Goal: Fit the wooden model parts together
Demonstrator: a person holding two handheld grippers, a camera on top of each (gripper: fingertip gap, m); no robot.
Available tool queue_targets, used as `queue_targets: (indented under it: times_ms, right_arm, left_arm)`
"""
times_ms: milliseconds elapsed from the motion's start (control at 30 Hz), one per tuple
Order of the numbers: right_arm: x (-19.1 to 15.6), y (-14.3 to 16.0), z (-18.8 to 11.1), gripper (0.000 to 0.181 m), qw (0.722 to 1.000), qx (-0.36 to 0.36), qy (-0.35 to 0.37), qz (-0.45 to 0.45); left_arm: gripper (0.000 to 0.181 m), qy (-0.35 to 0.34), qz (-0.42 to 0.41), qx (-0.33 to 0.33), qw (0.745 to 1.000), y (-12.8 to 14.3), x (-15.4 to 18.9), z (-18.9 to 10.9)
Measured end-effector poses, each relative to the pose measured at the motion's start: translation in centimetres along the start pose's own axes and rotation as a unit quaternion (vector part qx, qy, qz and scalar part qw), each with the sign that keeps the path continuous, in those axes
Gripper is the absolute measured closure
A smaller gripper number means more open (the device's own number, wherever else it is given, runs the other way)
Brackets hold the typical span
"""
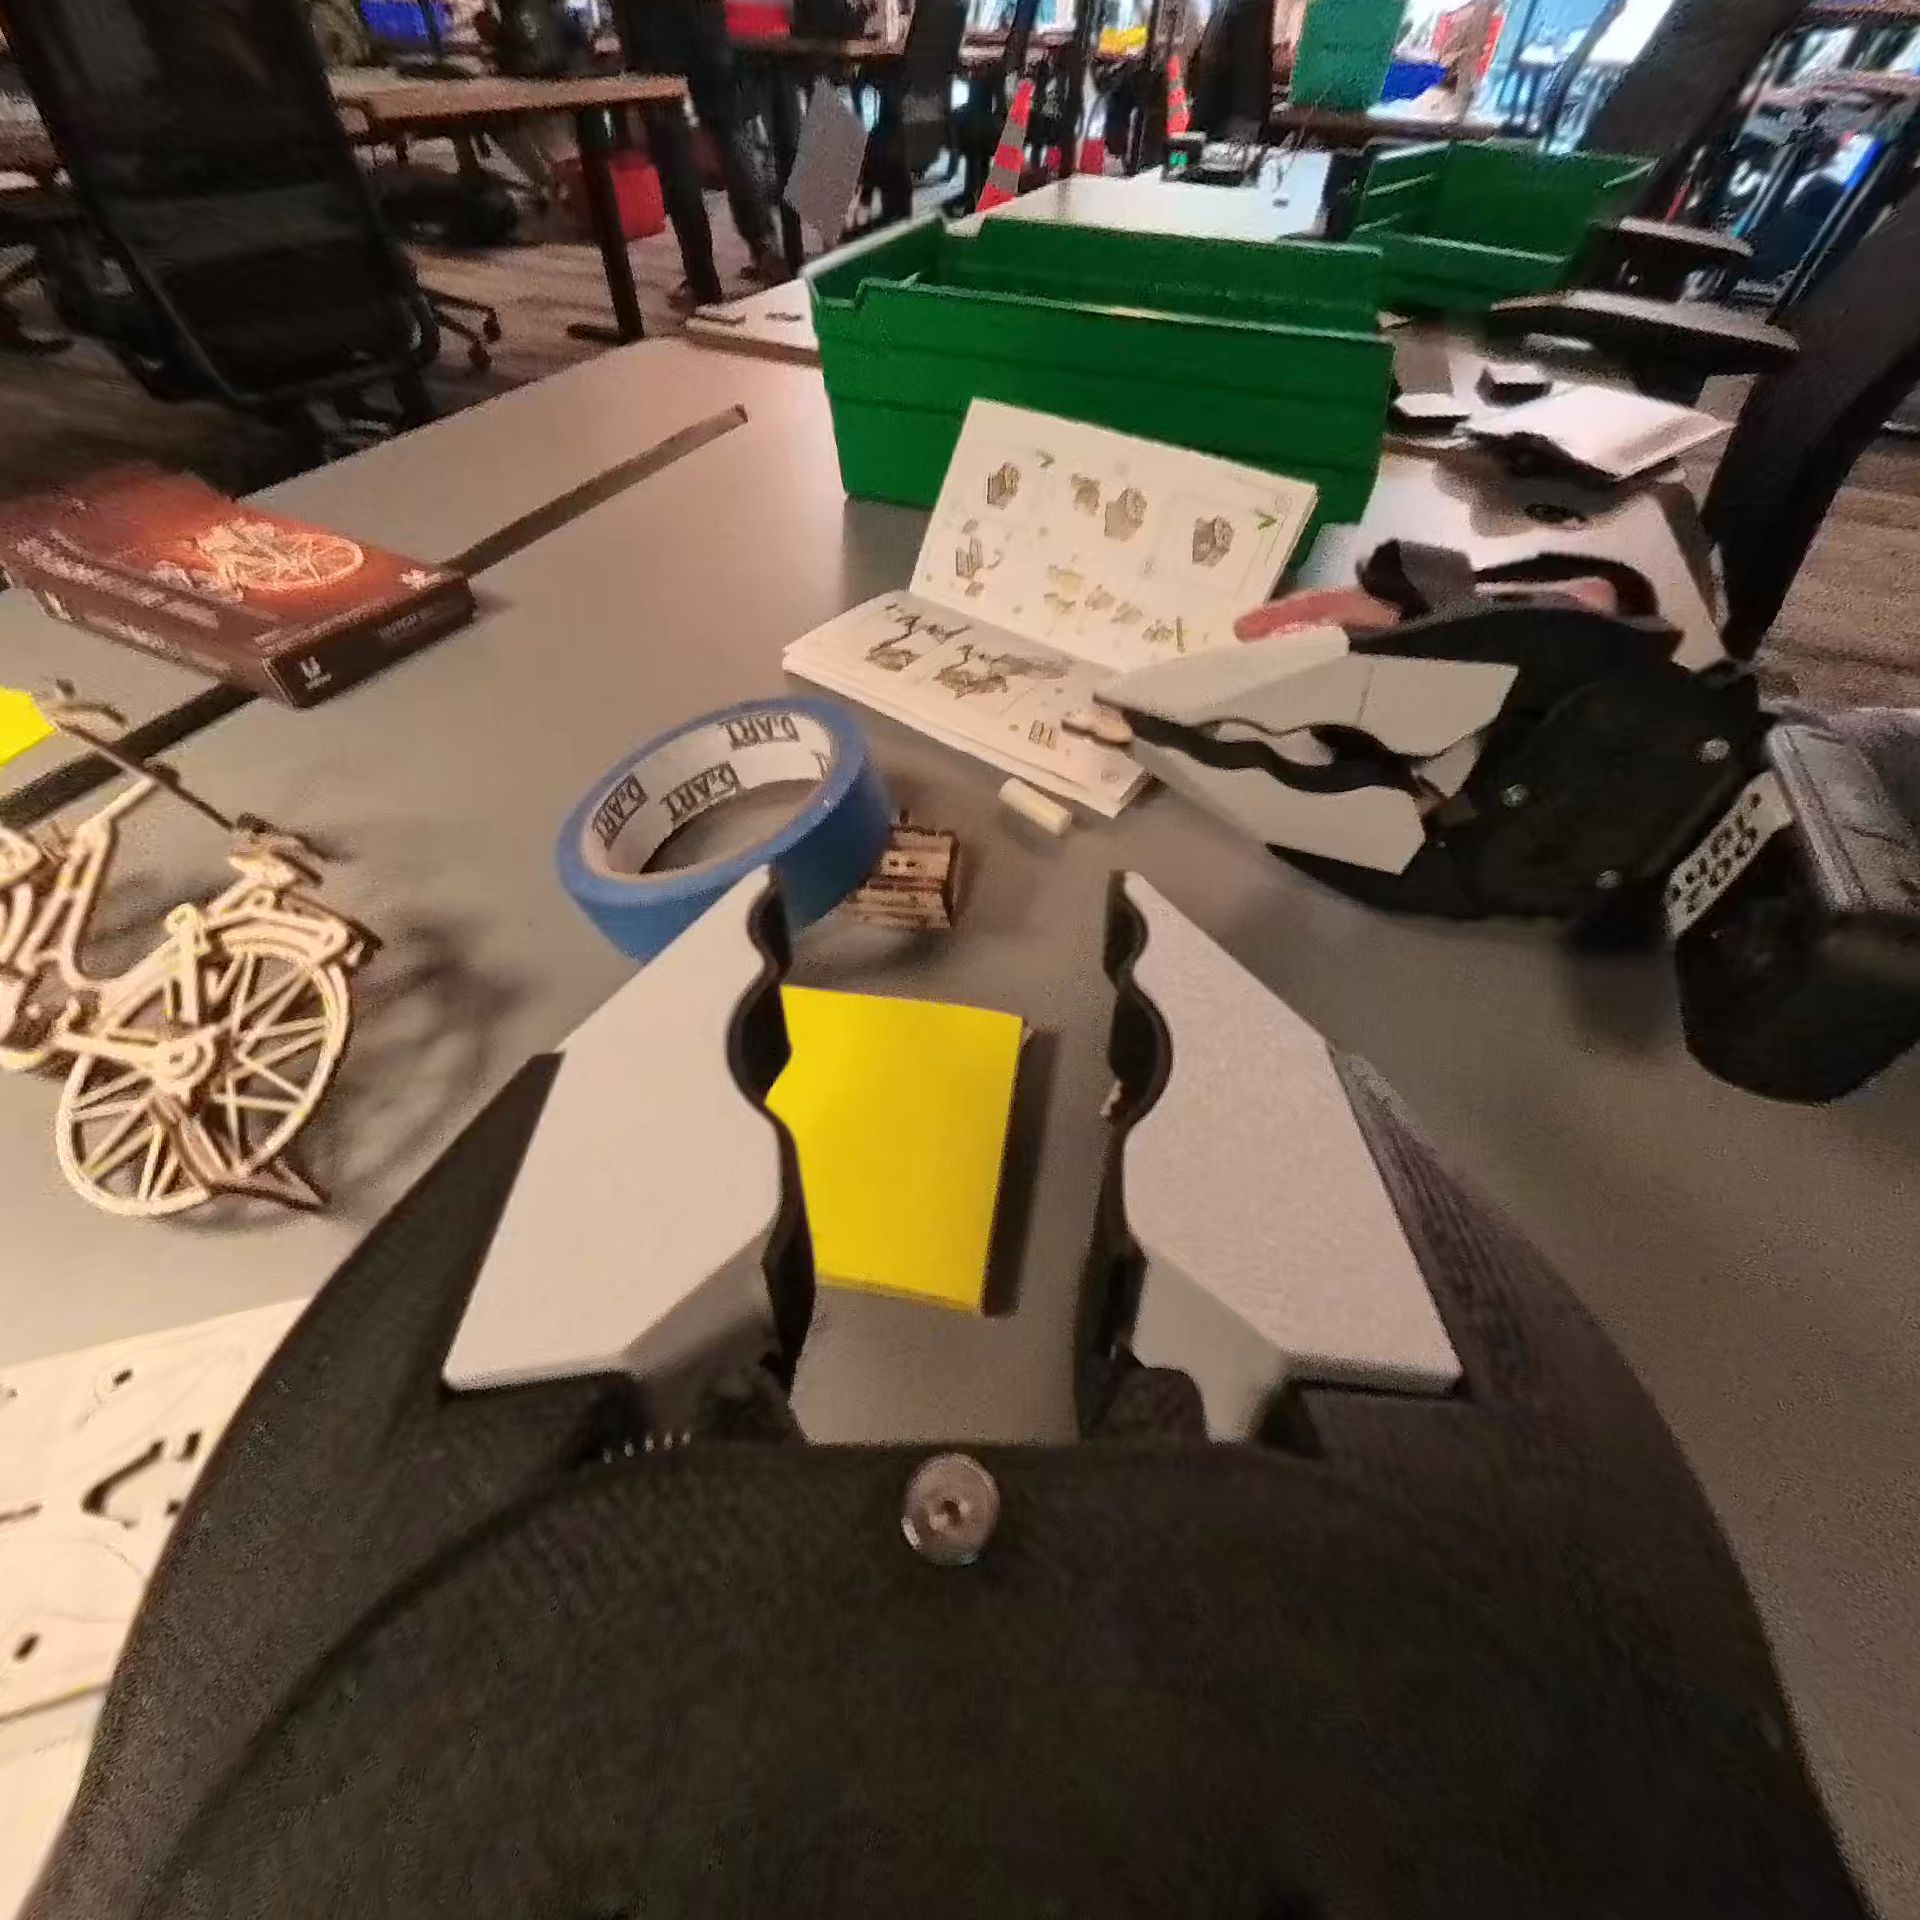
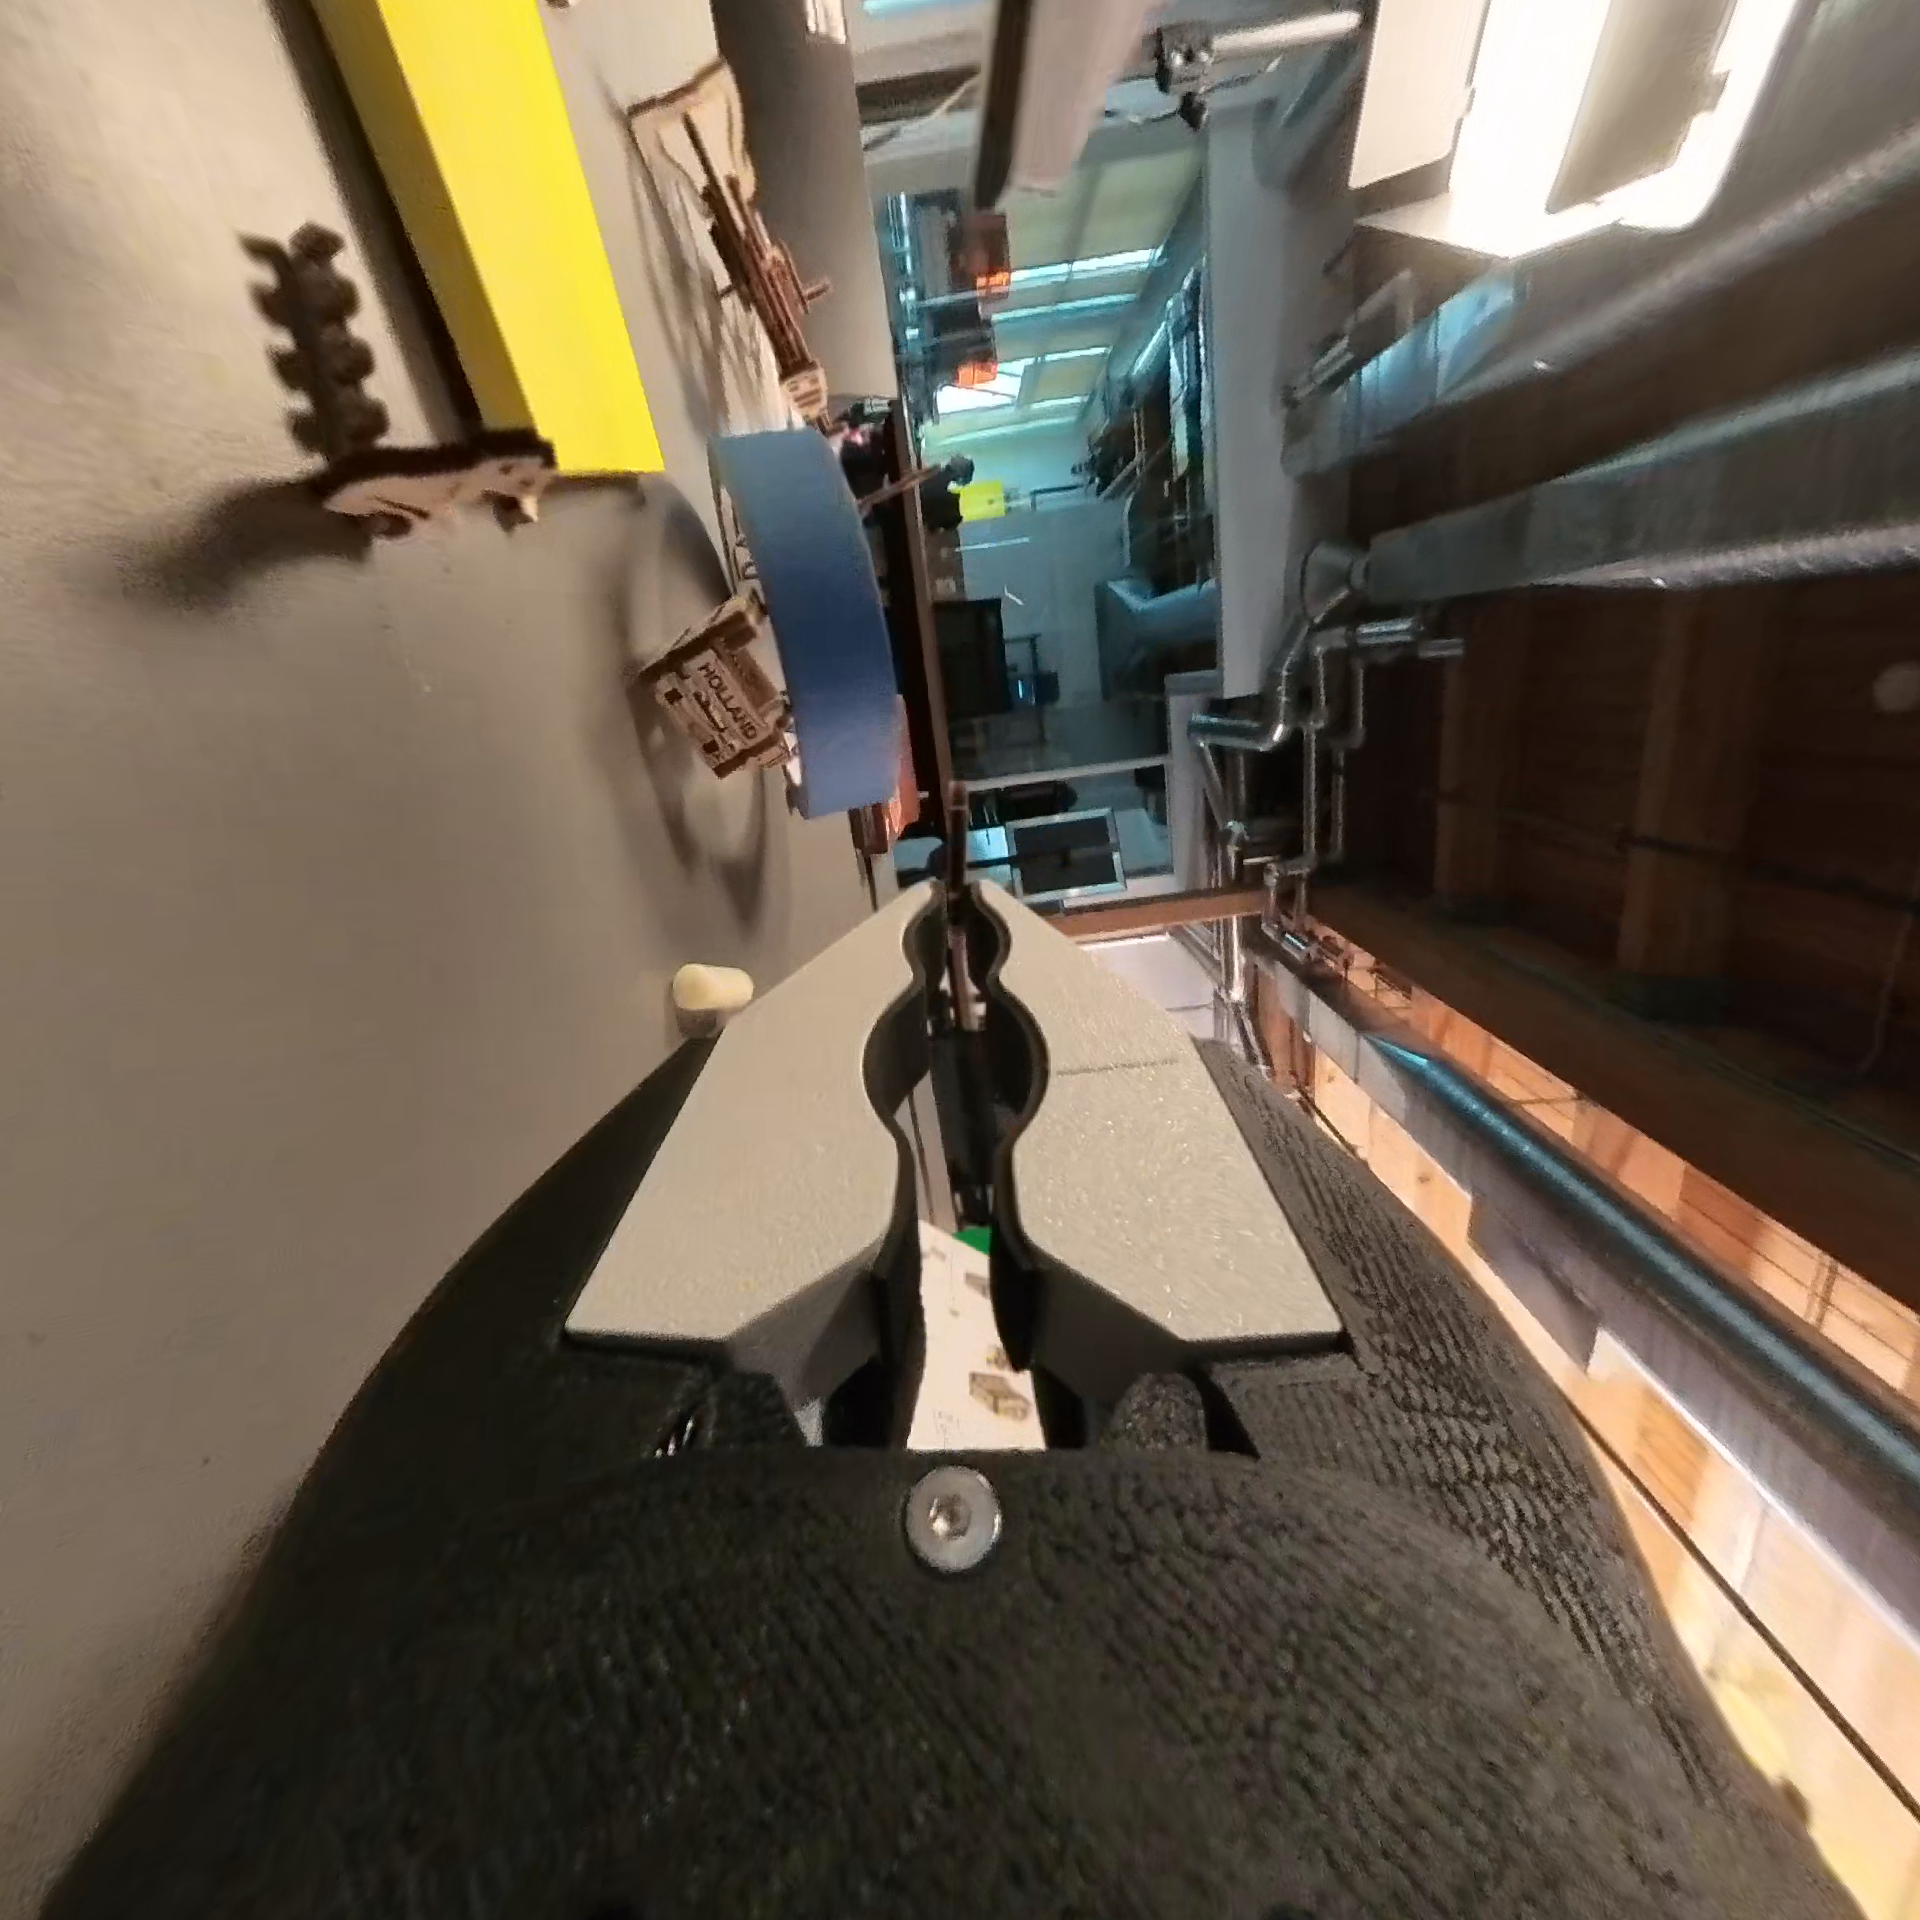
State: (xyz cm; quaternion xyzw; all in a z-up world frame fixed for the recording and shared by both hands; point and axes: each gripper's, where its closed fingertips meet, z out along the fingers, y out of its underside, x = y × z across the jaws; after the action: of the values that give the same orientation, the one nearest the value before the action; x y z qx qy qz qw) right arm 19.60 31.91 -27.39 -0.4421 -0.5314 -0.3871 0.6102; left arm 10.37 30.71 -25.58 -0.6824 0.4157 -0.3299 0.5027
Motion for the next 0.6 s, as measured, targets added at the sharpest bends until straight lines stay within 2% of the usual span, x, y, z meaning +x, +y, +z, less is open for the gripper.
queue_targets:
  times_ms: [133, 233, 300, 367, 433, 533, 600]
  right_arm:
    - [-1.4, 0.0, -0.3, 0.181, 0.999, -0.022, -0.033, -0.013]
    - [-2.2, 0.1, -0.3, 0.181, 0.998, -0.035, -0.051, -0.016]
    - [-2.3, 0.2, -0.3, 0.181, 0.997, -0.043, -0.054, -0.015]
    - [-2.4, 0.3, -0.4, 0.181, 0.997, -0.049, -0.057, -0.013]
    - [-2.5, 0.4, -0.3, 0.181, 0.997, -0.055, -0.06, -0.01]
    - [-2.6, 0.6, -0.2, 0.181, 0.996, -0.059, -0.063, -0.004]
    - [-2.6, 0.7, -0.1, 0.181, 0.996, -0.062, -0.066, 0.002]
  left_arm:
    - [0.123, -0.02, 0.078, -0.002, 0.997, -0.9, -1.6, 1.3]
    - [0.125, -0.029, 0.168, -0.066, 0.983, -0.4, -3.1, 3.6]
    - [0.134, -0.027, 0.224, -0.115, 0.967, 0.4, -3.9, 5.1]
    - [0.153, -0.025, 0.28, -0.163, 0.946, 1.4, -4.6, 6.2]
    - [0.172, -0.033, 0.309, -0.181, 0.933, 1.4, -5.2, 6.9]
    - [0.155, -0.026, 0.331, -0.204, 0.921, 1.4, -5.4, 7.3]
    - [0.152, -0.026, 0.338, -0.189, 0.922, 0.5, -5.4, 7.2]
